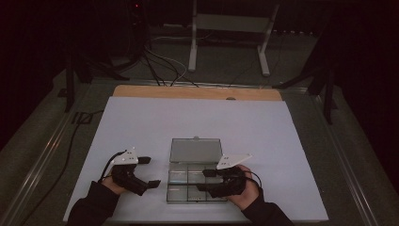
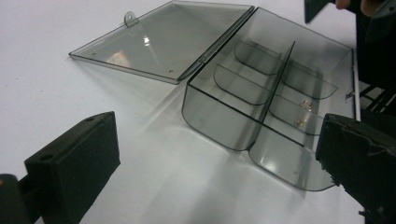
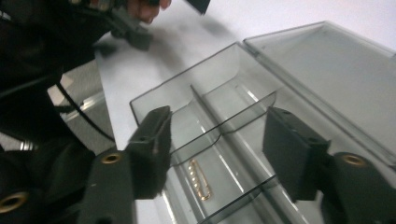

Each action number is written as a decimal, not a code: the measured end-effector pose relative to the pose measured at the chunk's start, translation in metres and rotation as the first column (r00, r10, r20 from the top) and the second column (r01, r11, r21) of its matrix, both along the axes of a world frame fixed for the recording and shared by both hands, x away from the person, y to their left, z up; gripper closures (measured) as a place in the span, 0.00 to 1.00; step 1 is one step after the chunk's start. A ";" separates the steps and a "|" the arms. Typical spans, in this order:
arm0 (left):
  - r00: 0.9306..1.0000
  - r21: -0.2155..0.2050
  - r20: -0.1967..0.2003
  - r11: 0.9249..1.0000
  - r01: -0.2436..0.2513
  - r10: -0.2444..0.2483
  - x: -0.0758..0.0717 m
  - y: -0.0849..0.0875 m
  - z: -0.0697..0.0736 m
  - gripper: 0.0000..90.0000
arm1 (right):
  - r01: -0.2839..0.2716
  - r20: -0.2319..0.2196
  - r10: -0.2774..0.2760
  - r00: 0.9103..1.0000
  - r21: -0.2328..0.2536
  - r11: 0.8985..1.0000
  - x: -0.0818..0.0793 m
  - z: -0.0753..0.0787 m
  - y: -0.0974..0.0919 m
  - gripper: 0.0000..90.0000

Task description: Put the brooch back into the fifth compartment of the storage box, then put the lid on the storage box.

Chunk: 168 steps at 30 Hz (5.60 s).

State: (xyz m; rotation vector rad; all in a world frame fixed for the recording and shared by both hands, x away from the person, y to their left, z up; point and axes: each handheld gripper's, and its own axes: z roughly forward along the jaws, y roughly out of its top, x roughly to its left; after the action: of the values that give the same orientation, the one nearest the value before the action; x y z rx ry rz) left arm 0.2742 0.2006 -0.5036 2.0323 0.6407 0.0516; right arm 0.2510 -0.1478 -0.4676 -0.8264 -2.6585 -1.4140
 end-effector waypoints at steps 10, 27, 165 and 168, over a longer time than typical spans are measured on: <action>1.000 -0.005 0.012 1.000 0.023 -0.023 -0.001 -0.003 0.004 0.02 | 0.071 0.017 -0.073 0.997 0.081 0.994 0.004 0.008 -0.017 0.14; 0.998 -0.015 0.031 0.998 0.061 -0.060 0.001 -0.012 0.020 0.02 | 0.139 0.071 -0.148 0.986 0.109 0.984 0.006 0.011 -0.042 0.01; 0.861 -0.098 -0.493 0.975 -0.198 0.125 0.087 -0.039 -0.025 0.68 | 0.228 0.115 -0.240 0.964 0.110 0.967 0.009 -0.005 -0.077 0.01; 0.867 -0.102 -0.484 0.976 -0.190 0.119 0.087 -0.038 -0.024 0.70 | 0.227 0.118 -0.240 0.964 0.111 0.968 0.009 -0.005 -0.077 0.01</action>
State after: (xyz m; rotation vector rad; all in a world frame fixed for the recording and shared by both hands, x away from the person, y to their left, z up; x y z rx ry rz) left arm 0.3608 0.1623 -0.5278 1.8517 1.0836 -0.4047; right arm 0.2595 -0.2245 -0.4722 -1.1057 -2.6298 -1.6888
